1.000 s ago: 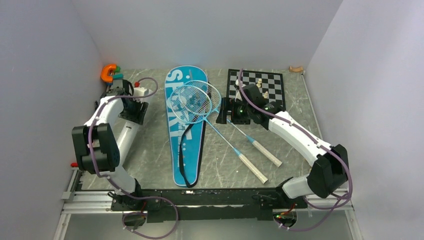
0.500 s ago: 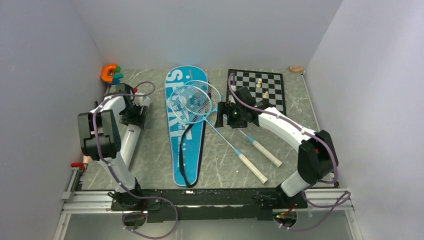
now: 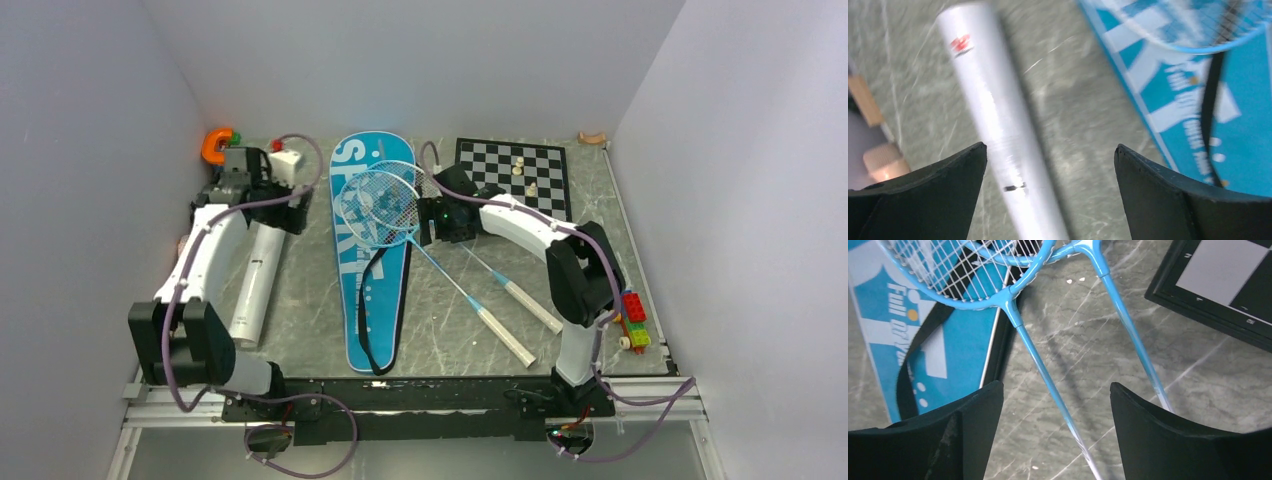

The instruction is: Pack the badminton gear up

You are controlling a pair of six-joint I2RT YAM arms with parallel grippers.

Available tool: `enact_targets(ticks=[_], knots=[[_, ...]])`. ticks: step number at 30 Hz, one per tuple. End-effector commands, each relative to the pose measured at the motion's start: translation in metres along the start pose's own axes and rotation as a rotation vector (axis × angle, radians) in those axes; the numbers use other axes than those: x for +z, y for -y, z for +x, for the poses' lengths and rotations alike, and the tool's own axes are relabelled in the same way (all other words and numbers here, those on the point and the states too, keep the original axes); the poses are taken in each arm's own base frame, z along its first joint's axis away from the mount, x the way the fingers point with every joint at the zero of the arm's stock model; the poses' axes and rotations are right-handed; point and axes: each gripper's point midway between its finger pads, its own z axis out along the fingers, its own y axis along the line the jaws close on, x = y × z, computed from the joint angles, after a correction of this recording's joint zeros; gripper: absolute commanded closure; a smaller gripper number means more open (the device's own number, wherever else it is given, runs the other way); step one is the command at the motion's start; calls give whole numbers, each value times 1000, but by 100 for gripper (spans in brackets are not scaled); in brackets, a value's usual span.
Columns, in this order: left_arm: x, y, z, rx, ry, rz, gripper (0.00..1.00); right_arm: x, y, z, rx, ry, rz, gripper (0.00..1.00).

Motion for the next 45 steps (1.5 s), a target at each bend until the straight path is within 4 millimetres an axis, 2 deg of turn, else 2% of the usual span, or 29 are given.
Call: enact_targets(ticks=[1,3,5,9,13,15,21,24,27,32,38,41,45], knots=[[-2,76,4,137,6,177,1,10,-10,-7,-119,36,53,20],[9,100,8,179,-3,216,1,19,-10,-4,-157,37,90,23],[24,114,13,196,-27,241,1,29,-9,0,-170,27,112,29],[54,123,13,179,-62,265,1,45,-6,5,-175,22,119,35],[72,134,9,155,-59,313,1,58,-5,12,-192,14,131,44],[78,141,10,170,-49,326,0,61,0,14,-190,14,163,56],[90,164,14,212,-18,379,1,50,13,-13,-172,118,241,80],[97,162,17,233,-25,363,1,45,21,-25,-157,152,278,91],[107,155,20,248,-41,323,1,43,33,-31,-132,165,311,97],[122,148,16,238,-77,282,1,41,45,-36,-132,170,349,98],[128,149,10,211,-101,281,1,24,50,-42,-171,187,381,78],[132,148,7,207,-112,272,7,21,55,-44,-195,182,401,64],[135,147,5,205,-116,266,13,21,64,-44,-223,163,451,58]])
